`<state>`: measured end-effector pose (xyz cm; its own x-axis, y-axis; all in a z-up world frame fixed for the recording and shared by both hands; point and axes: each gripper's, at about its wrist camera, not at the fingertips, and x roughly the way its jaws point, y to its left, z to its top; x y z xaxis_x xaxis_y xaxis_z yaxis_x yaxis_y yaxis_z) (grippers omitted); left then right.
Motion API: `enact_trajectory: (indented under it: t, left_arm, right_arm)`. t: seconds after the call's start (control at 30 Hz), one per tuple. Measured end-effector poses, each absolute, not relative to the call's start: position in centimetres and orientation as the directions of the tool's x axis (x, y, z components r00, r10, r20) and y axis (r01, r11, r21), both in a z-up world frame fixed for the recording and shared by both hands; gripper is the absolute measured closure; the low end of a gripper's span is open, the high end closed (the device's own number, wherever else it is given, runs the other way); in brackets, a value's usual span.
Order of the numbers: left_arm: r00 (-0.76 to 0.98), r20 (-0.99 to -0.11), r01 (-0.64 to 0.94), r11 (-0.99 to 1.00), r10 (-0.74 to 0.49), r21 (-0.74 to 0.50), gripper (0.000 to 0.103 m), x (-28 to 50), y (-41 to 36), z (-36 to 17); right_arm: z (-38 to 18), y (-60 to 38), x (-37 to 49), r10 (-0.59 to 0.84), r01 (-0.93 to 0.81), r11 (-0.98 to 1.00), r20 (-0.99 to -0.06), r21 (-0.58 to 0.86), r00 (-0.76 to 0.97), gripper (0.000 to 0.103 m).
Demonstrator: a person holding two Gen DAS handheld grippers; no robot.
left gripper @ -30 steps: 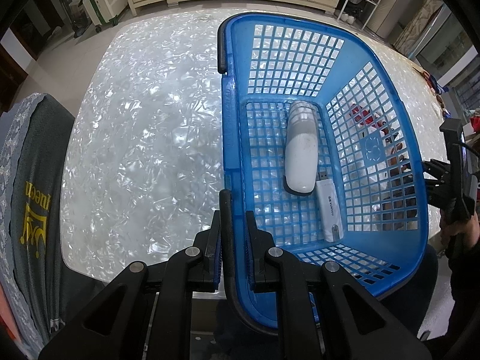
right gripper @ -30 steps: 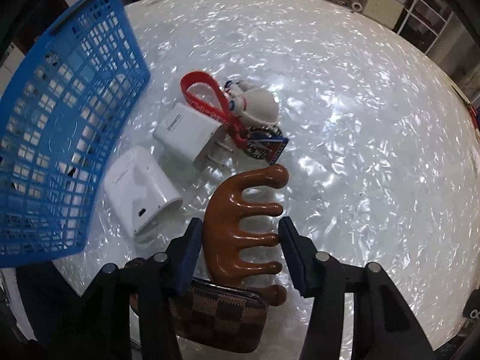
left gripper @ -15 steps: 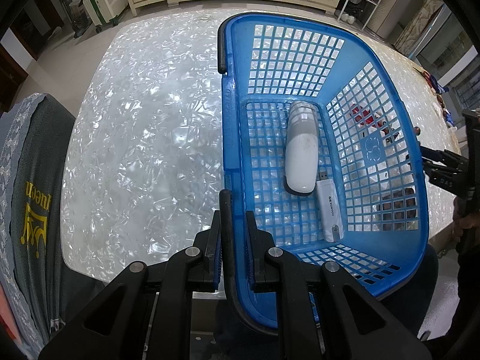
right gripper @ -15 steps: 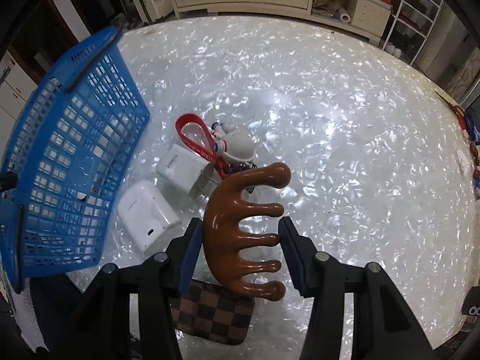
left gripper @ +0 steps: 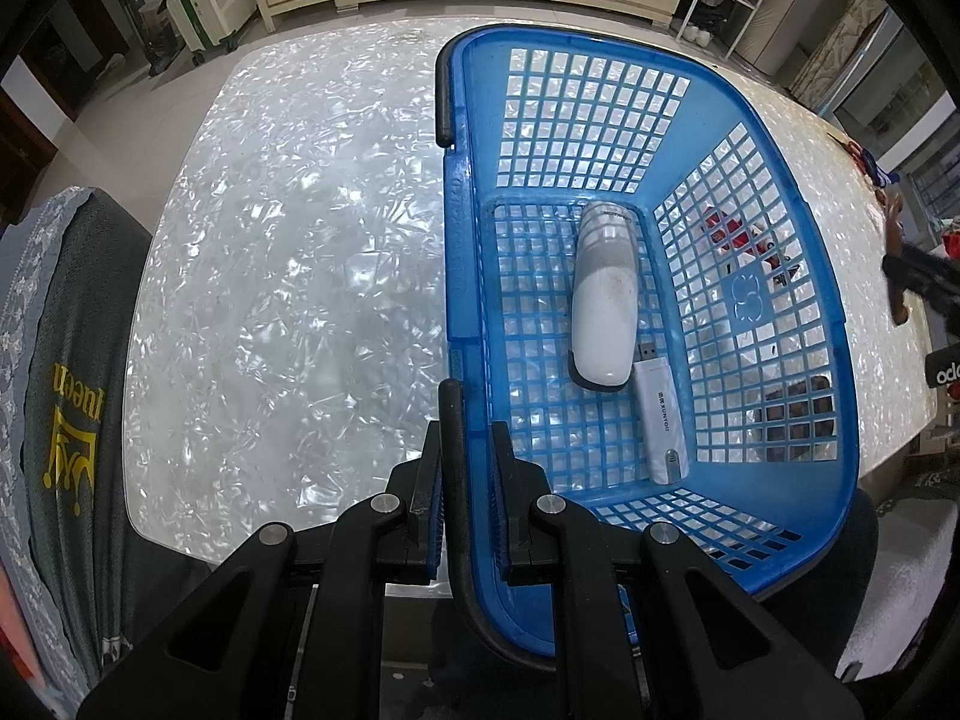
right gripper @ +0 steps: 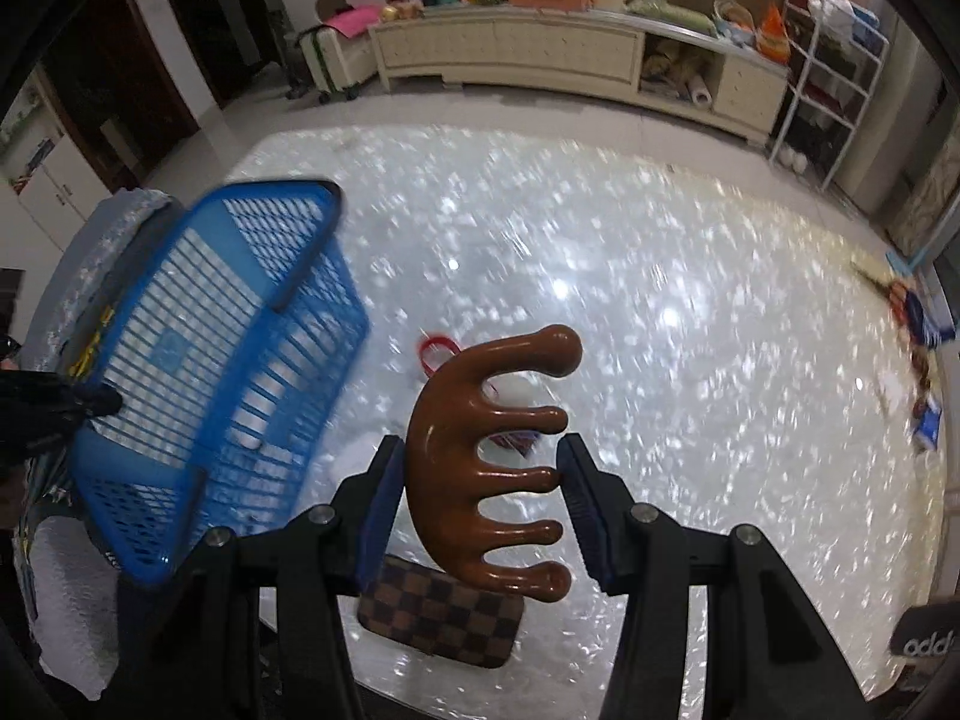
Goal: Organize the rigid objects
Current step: 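Carry the comb over the basket and open the right tool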
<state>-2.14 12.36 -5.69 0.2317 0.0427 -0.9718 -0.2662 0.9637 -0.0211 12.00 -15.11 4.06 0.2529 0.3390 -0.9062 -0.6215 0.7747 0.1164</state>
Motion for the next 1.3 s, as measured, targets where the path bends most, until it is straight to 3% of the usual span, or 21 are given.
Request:
enact_trajectory:
  t: [0.23,0.57,1.3]
  left_arm:
    - [0.233,-0.972,-0.268,0.963,0.044,-0.020,0.089,-2.2,12.3,-5.7]
    - [0.238,-0.970,-0.267,0.963,0.045,-0.021,0.089,-2.2,12.3,-5.7]
    - [0.243,-0.969,-0.262,0.965,0.038,-0.028,0.089,-2.2,12.3,-5.7]
  right_arm:
    - [7.9,-11.5,10.7,0.411,-0.690,0.709,-0.880,0.145,0.237,0.054]
    - [8.7,-5.2,7.6,0.434,-0.794,0.594,-0.882,0.127,0.184,0.054]
    - [2.8,2.4,4.6,0.375,-0.877,0.477,-0.915,0.052,0.150,0.053]
